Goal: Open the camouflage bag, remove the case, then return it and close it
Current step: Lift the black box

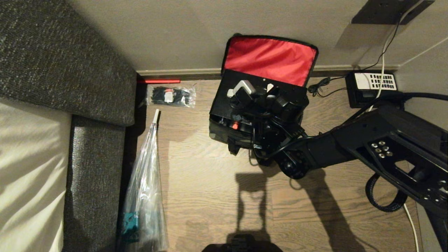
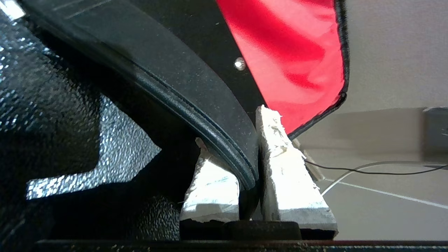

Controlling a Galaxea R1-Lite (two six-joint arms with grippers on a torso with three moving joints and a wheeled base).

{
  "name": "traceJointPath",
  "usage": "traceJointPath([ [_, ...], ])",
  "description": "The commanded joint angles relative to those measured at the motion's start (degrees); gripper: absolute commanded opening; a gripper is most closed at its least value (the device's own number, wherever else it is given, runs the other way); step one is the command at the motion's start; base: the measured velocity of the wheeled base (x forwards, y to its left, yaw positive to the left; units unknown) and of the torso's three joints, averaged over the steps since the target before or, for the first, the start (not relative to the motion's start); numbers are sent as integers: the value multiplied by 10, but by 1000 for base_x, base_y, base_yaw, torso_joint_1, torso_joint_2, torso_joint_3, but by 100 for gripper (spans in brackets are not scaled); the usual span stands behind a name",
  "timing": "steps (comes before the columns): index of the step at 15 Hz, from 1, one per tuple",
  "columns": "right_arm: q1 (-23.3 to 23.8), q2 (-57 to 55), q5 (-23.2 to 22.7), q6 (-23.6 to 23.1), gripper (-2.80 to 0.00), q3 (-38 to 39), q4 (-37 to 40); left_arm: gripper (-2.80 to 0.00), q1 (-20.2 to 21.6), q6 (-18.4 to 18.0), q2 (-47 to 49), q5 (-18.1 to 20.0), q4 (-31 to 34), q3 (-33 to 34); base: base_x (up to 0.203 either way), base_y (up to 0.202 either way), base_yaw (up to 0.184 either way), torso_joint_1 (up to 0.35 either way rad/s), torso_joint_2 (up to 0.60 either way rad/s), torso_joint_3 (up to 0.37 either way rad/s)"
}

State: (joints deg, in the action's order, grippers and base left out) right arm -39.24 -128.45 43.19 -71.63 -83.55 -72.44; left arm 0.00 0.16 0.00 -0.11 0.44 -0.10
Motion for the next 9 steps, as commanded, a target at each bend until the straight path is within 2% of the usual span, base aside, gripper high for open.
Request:
traceJointPath([
  [1,-6,31,3,0,-280,15,-3,-280,0,0,-2,-1,0,0,0,0,0,0,0,0],
  [4,-9,44,3,18,-280,24,8,-280,0,0,-2,0,0,0,0,0,0,0,0,0],
  [9,-15,78,4,20,-280,46,21,-280,0,0,-2,0,0,0,0,0,0,0,0,0],
])
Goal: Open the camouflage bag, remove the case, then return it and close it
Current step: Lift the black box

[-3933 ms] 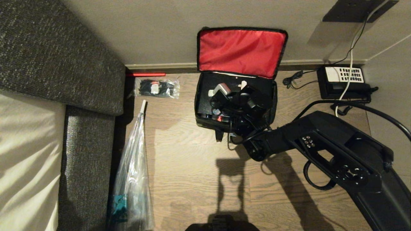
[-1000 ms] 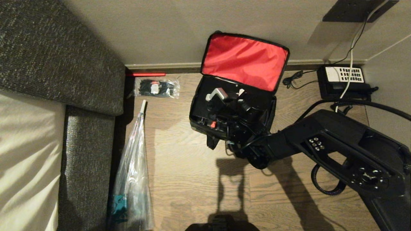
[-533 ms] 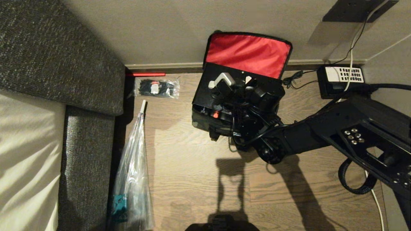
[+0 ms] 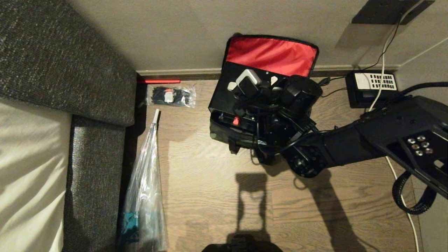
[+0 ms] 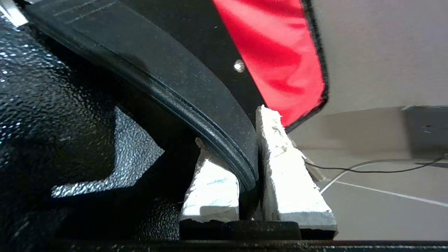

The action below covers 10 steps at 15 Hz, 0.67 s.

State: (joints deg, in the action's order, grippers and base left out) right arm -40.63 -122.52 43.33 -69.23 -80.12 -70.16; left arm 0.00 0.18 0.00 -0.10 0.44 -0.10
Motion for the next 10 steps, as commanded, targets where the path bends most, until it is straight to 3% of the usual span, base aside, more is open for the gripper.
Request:
traceJointPath([
  [1,-1,28,2,-4,-280,21,-2,-280,0,0,-2,0,0,0,0,0,0,0,0,0],
  [10,-12,116,16,-4,-280,85,14,-280,0,0,-2,-1,0,0,0,0,0,0,0,0],
])
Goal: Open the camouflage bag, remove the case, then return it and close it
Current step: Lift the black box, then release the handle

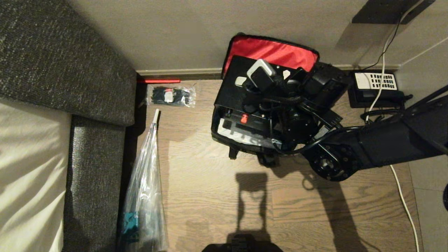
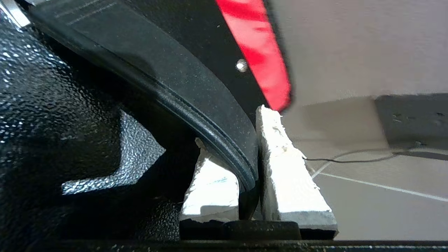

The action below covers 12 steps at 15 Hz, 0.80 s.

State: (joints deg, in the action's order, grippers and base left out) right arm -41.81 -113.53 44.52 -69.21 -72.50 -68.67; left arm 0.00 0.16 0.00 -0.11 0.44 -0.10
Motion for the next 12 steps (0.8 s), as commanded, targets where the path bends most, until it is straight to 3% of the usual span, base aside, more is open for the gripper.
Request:
traceJointPath([
  [1,1,36,4,-3,-280,19,0,-280,0,0,-2,-1,0,0,0,0,0,0,0,0],
  [7,26,106,12,-3,-280,87,1,-280,0,0,-2,-1,0,0,0,0,0,0,0,0],
  [12,100,140,29,-2,-280,125,1,-280,0,0,-1,0,0,0,0,0,0,0,0,0],
])
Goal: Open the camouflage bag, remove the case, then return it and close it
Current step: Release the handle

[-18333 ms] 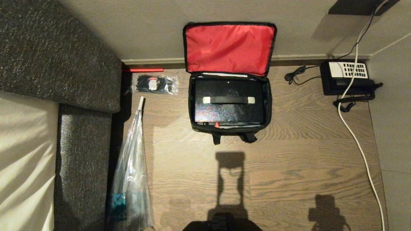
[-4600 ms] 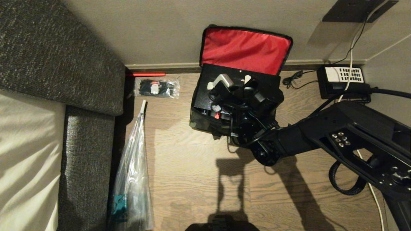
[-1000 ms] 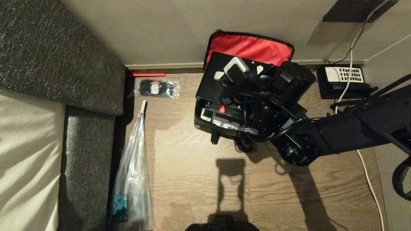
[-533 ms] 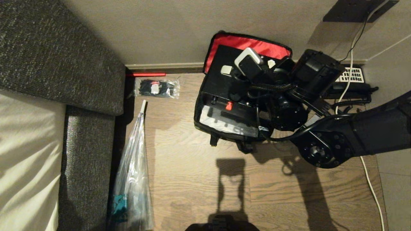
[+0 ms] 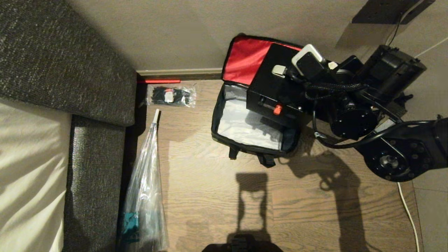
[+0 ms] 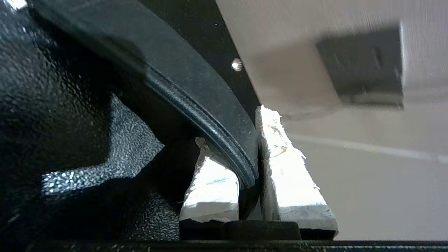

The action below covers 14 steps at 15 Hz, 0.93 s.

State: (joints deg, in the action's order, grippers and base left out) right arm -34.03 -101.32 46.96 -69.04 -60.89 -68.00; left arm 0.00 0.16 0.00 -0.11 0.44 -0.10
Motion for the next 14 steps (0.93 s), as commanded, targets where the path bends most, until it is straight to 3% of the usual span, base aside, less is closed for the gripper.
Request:
traceJointPath([
  [1,39,23,6,-2,-280,21,-6,-280,0,0,-1,0,0,0,0,0,0,0,0,0],
  [8,140,54,8,40,-280,63,-5,-280,0,0,-1,0,0,0,0,0,0,0,0,0],
  [14,208,75,8,48,-280,72,0,-280,0,0,-2,-1,0,0,0,0,0,0,0,0],
])
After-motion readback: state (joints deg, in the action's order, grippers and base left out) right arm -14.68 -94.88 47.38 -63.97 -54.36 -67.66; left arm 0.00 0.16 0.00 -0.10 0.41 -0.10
